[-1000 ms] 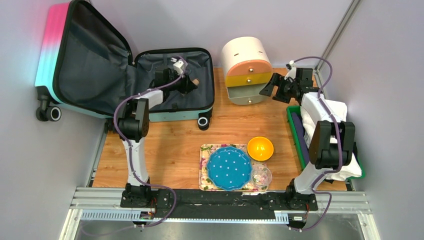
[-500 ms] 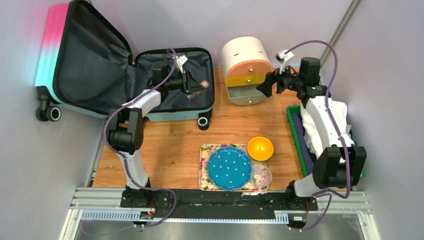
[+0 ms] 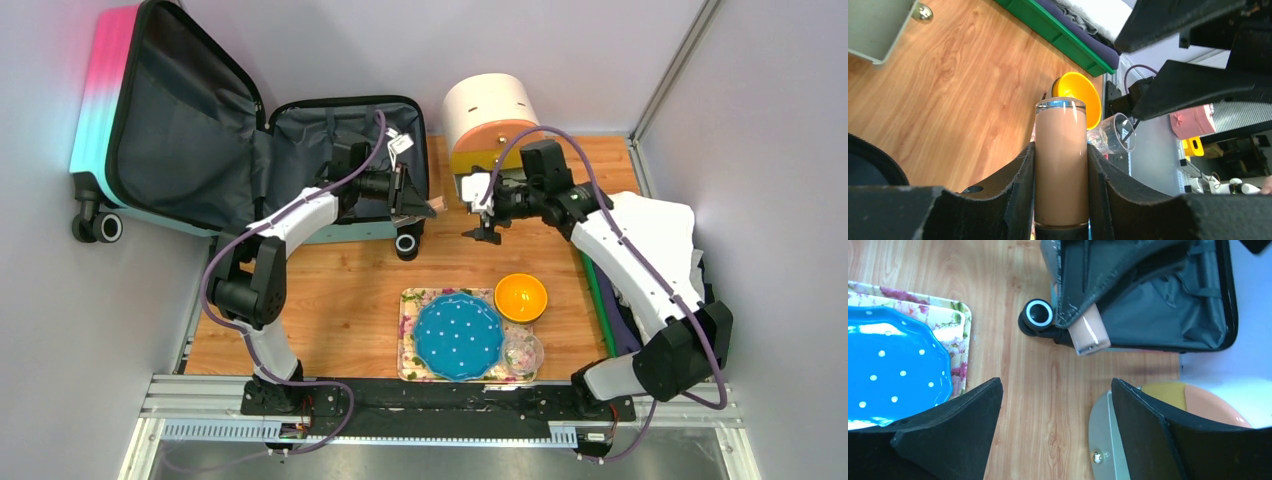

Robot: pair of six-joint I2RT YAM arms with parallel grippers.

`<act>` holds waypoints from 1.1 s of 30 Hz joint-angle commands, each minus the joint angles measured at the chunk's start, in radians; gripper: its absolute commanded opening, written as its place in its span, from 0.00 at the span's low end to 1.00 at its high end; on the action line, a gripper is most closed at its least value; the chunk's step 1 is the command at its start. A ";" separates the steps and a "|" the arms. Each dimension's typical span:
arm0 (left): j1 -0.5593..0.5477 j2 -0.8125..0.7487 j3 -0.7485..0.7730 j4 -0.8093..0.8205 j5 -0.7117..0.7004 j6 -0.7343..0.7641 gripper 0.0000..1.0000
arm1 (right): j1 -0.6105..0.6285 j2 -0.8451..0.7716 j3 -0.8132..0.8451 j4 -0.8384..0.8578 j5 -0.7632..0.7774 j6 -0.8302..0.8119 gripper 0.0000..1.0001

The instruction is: Open, take out, and arrange the luggage

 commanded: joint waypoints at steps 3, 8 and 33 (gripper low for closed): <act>-0.033 -0.049 0.024 -0.114 0.020 0.075 0.00 | 0.083 -0.005 -0.029 0.029 0.115 -0.183 0.83; -0.058 -0.059 0.025 -0.154 0.013 0.100 0.00 | 0.114 0.030 -0.020 0.045 0.155 -0.237 0.80; -0.081 -0.073 0.025 -0.145 -0.019 0.055 0.02 | 0.171 0.128 -0.008 0.106 0.212 -0.410 0.11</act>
